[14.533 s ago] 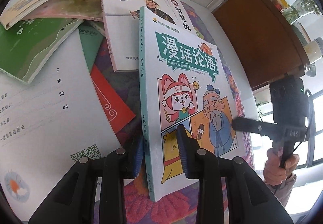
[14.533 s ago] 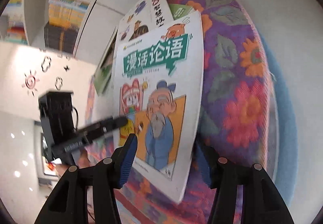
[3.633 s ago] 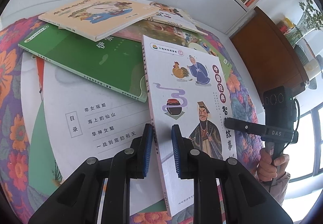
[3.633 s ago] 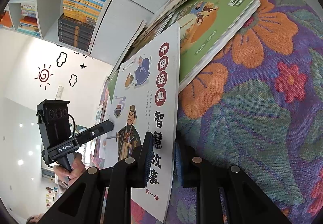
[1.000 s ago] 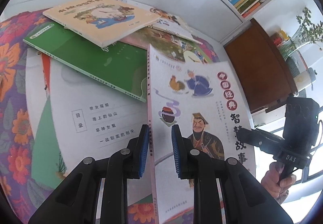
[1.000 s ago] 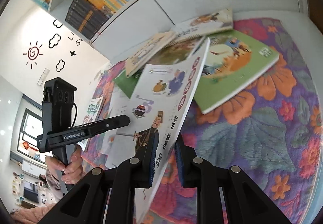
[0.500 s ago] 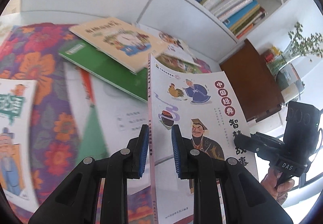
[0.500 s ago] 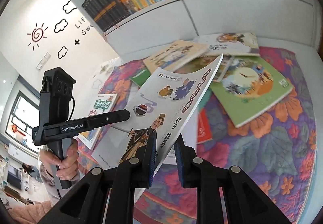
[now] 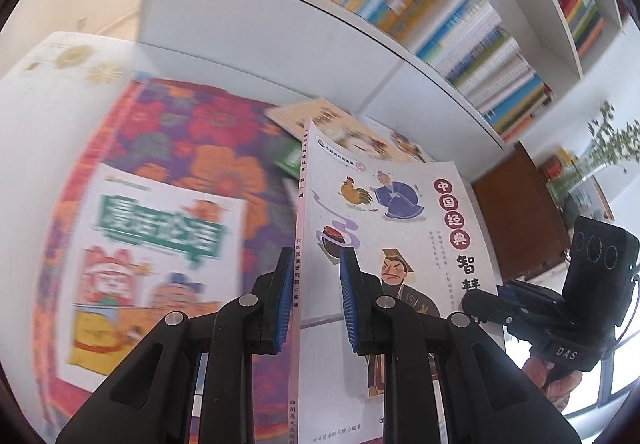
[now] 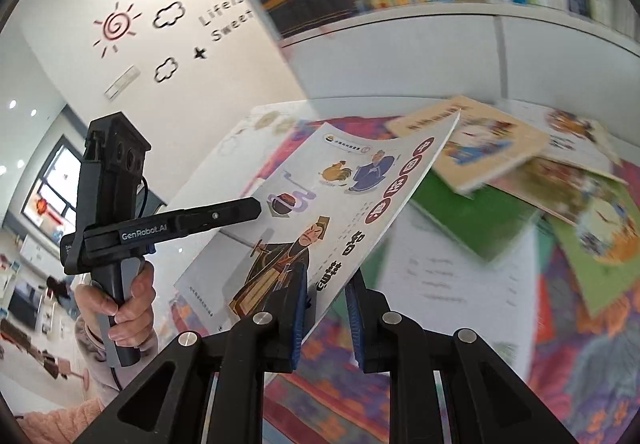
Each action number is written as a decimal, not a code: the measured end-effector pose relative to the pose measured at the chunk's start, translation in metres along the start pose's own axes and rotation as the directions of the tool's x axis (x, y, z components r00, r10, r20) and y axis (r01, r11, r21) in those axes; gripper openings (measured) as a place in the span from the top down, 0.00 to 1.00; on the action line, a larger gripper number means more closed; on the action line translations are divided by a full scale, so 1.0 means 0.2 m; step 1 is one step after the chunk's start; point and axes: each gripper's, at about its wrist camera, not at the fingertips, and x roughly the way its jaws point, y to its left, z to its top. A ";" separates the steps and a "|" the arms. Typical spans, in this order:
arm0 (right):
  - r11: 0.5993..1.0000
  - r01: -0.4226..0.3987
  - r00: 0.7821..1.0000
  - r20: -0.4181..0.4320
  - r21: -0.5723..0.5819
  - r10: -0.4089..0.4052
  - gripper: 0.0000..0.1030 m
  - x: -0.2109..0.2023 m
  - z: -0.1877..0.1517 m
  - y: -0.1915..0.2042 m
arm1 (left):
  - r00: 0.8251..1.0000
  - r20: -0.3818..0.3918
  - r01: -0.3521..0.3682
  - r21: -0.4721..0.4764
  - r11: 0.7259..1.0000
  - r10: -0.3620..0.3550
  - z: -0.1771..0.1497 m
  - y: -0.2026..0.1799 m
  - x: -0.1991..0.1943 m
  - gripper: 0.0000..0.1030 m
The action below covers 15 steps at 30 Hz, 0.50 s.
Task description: Organize books
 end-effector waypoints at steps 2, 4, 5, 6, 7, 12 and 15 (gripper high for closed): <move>1.000 -0.019 1.000 -0.011 -0.015 0.019 0.82 0.10 0.05 0.09 | 1.000 0.006 -0.016 -0.009 1.000 0.016 0.01 0.07 -0.02 0.82; 0.999 -0.031 0.999 -0.023 -0.027 0.031 0.82 0.18 0.07 0.14 | 1.000 0.011 -0.022 -0.030 0.999 0.022 0.02 0.17 -0.05 0.82; 0.999 -0.035 0.999 -0.030 -0.030 0.034 0.82 0.22 0.07 0.15 | 1.000 0.013 -0.026 -0.040 0.999 0.026 0.02 0.21 -0.05 0.82; 0.999 -0.042 0.998 -0.038 -0.033 0.041 0.82 0.27 0.08 0.18 | 0.999 0.016 -0.031 -0.048 0.998 0.031 0.02 0.25 -0.06 0.82; 0.998 -0.048 0.998 -0.044 -0.035 0.046 0.82 0.30 0.09 0.19 | 0.999 0.018 -0.034 -0.057 0.998 0.035 0.02 0.28 -0.07 0.82; 0.996 -0.087 0.991 -0.102 -0.020 0.084 0.82 0.53 0.10 0.23 | 0.998 0.026 -0.049 -0.102 0.994 0.052 0.02 0.50 -0.09 0.82; 0.994 -0.112 0.985 -0.133 0.000 0.111 0.82 0.68 0.10 0.25 | 0.997 0.020 -0.071 -0.122 0.990 0.074 0.00 0.60 -0.08 0.82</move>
